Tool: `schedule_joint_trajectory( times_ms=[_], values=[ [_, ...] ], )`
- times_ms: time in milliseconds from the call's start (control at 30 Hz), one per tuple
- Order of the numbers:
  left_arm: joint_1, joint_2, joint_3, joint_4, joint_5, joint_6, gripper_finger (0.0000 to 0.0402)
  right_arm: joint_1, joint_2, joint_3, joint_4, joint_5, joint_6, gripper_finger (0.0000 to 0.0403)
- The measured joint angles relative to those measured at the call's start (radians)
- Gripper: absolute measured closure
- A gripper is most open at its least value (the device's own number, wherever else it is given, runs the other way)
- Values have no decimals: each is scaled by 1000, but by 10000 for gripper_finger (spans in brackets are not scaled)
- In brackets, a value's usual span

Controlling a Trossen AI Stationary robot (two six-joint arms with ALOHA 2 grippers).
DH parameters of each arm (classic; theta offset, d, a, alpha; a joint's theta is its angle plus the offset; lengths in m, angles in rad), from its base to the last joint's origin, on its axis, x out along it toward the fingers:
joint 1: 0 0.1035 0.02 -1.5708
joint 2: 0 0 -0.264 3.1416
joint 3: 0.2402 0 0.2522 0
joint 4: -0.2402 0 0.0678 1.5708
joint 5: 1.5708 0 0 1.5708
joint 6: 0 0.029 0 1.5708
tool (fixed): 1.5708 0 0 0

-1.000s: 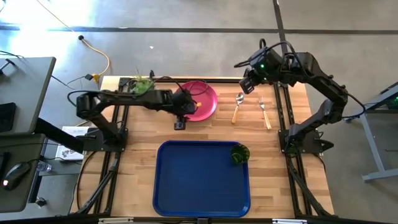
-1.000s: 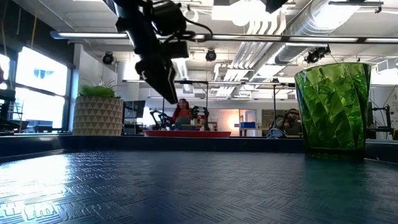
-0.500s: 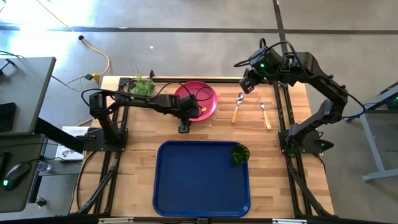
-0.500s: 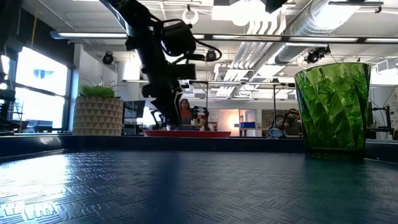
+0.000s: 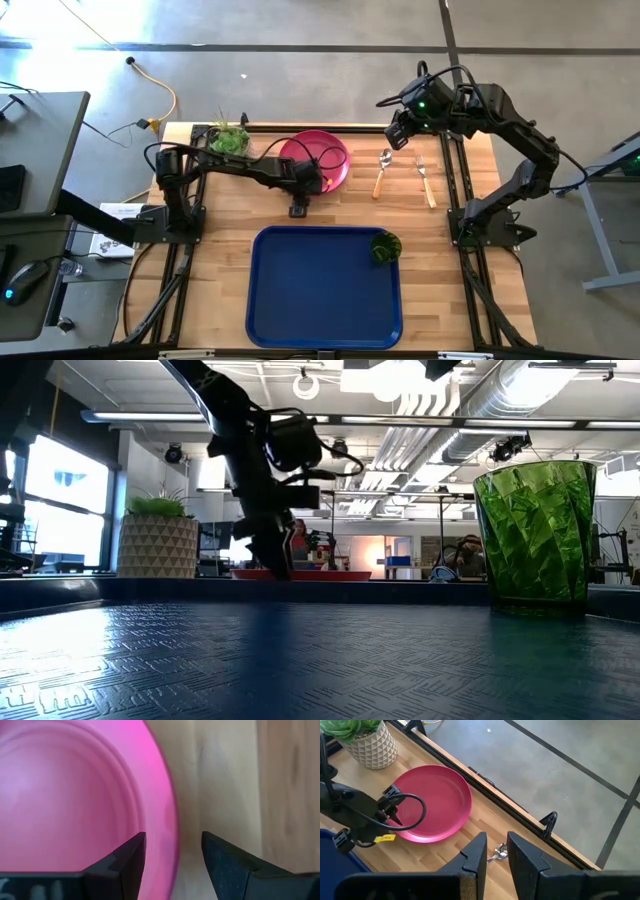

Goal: Pick and place plate/cup/fork/spoon on tray
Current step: Put the pink plate on the blue tray to the bottom left of the green cup

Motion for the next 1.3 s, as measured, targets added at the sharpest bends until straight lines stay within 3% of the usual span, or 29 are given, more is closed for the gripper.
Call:
schedule_joint_trajectory(
  times_ms=[133, 733, 1300],
  values=[
    [0, 1, 0, 20, -27, 2, 240, 0, 0, 0, 0, 0, 0, 336],
    [0, 1, 0, 29, -27, 28, 393, 0, 0, 0, -1, 0, 0, 336],
    [-80, -55, 0, 25, -77, -33, 399, 0, 0, 0, -1, 0, -8, 336]
  ],
)
